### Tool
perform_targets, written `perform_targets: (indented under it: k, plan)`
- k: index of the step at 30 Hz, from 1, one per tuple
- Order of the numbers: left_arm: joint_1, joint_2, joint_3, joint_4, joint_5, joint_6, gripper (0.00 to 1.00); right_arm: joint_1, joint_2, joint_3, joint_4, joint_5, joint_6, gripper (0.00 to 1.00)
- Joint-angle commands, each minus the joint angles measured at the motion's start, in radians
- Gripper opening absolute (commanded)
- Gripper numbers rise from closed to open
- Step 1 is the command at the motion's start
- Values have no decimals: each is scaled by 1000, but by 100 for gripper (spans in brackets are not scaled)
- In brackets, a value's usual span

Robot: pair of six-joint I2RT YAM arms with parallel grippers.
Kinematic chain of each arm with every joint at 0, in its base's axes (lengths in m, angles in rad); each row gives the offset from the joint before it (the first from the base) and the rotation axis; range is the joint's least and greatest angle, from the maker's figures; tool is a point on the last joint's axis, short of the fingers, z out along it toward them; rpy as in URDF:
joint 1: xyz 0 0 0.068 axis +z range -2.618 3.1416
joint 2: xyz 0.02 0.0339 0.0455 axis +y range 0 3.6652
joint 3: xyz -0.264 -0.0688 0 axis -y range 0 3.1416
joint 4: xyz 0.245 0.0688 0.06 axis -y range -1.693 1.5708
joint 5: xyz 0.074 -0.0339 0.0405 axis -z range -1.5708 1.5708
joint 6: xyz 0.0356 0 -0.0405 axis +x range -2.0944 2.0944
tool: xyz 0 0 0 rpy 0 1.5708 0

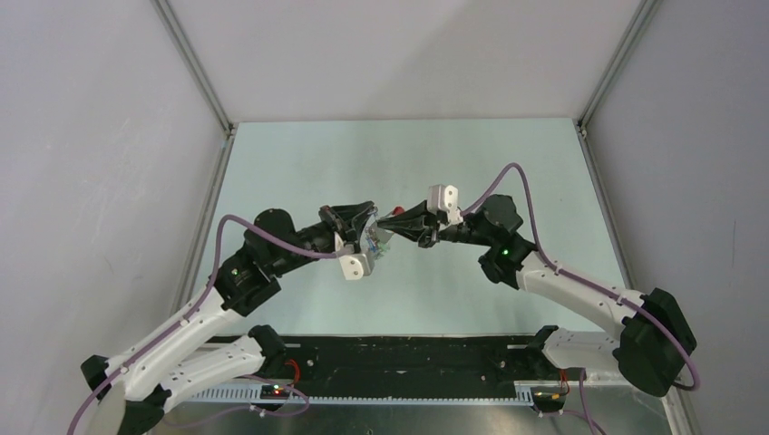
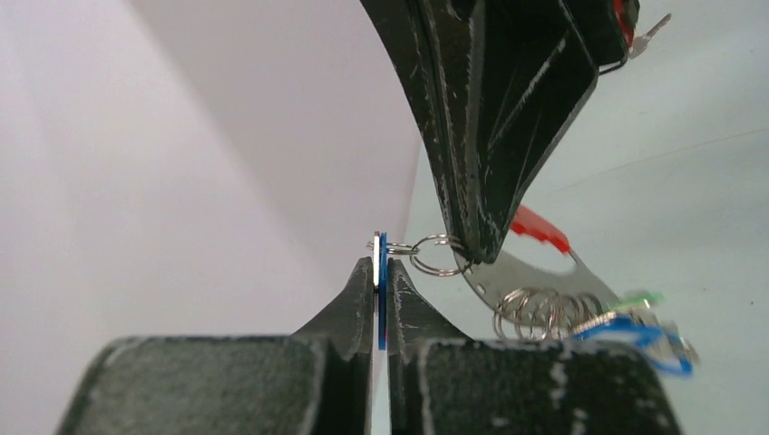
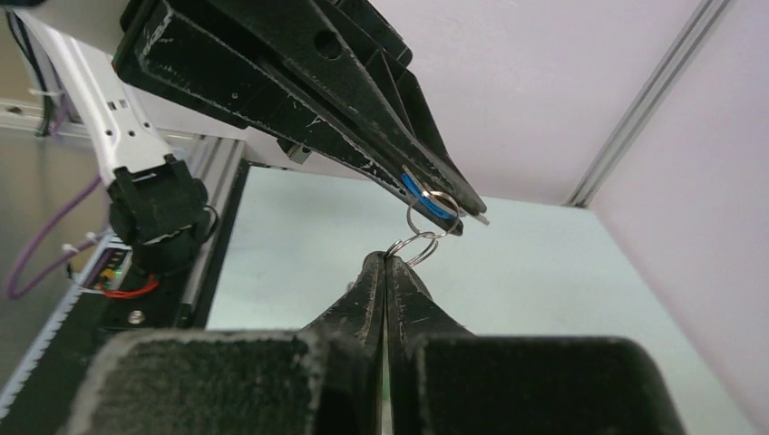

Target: Remove the keys from the keyring

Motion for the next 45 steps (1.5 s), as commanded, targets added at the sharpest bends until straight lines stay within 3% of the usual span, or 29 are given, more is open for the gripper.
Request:
perform_targets:
  k: [1,17,29,45]
  plan:
    - [-1,-33,2,13,-19,94,0,-11,-47,66,-86,-37,119,0]
    - [-78,-4,5,-65,-50,339,0,-24,-17,204,-347,-81,253,0]
    - [-105,17,29,-88,-74,372,0,-24,22,293,-526,8,261,0]
    - [-106,0,20,-89,-65,355,0,-94,106,352,-531,72,680,0]
